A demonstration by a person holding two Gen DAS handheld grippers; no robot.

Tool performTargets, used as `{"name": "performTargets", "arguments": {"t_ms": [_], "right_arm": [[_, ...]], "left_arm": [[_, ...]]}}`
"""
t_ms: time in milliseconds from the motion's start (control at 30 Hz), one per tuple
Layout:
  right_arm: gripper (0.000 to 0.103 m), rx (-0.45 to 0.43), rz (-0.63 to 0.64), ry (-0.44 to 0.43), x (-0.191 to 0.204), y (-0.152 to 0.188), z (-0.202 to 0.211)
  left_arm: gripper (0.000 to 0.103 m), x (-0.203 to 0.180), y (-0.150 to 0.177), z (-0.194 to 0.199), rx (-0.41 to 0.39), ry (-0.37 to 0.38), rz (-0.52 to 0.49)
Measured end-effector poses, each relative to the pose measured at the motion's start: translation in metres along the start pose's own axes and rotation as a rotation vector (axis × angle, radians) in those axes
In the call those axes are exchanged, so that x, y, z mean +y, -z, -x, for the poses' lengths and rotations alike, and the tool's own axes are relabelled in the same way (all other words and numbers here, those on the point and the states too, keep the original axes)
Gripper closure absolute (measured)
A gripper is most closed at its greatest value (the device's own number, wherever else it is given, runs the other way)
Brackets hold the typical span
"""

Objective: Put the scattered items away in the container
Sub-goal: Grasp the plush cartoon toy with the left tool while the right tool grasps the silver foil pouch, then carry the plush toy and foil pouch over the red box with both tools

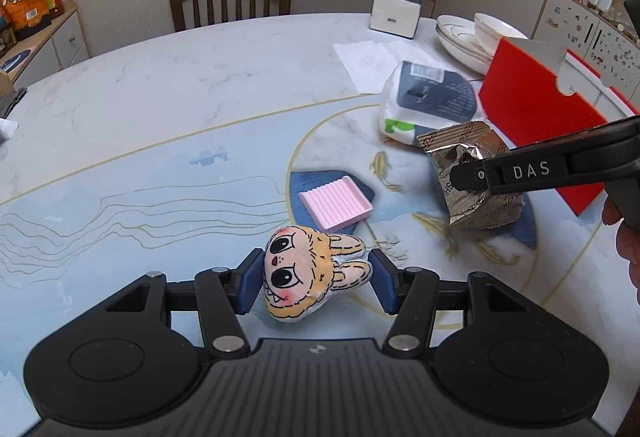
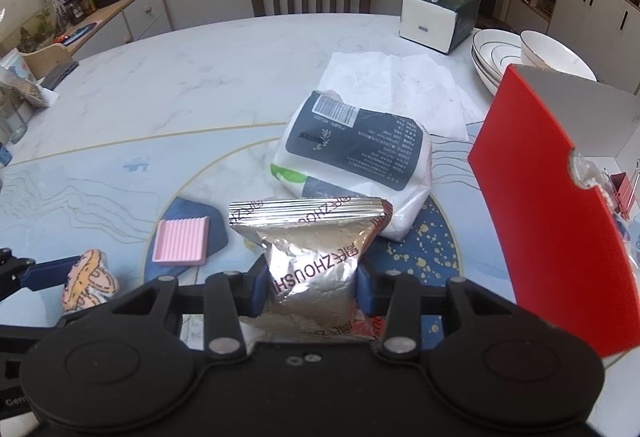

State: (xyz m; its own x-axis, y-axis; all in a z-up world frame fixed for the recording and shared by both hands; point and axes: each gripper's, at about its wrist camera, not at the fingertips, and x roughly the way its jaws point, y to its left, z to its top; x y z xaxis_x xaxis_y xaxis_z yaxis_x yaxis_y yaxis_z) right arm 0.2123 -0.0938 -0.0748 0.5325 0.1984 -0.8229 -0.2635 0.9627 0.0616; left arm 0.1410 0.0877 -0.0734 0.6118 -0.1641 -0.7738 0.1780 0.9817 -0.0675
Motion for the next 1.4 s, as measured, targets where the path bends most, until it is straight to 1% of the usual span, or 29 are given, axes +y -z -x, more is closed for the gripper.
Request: {"name": "performTargets", "arguments": {"t_ms": [367, 733, 933, 1167, 1400], "right_arm": [[0.062, -0.026, 0.015, -0.062, -0.009, 0.008, 0.043], [0.063, -0.059, 0.027, -0.132, -0.031, 0.009, 0.087], [0.063, -0.083, 0.027, -0.157, -0.055, 0.004, 0.110], [0.063, -0.115, 0.011, -0.147, -0.094, -0.004, 0.127], [0.063, -0.129, -0.028, -0.125, -0.139, -0.008, 0.132]], "left_arm": [[0.048, -0.023, -0.007, 0.028, -0.031, 0.028, -0.011], [0.048, -0.051, -0.019, 0.055, -0.076, 0.056, -0.007], [0.048, -0.069, -0.029, 0.063, -0.096, 0.061, -0.011], [0.048, -0.093, -0.040, 0.065, -0.103, 0.068, -0.026], [0.048, -0.123, -0.056, 0.061, -0.111, 0.073, -0.054]]}}
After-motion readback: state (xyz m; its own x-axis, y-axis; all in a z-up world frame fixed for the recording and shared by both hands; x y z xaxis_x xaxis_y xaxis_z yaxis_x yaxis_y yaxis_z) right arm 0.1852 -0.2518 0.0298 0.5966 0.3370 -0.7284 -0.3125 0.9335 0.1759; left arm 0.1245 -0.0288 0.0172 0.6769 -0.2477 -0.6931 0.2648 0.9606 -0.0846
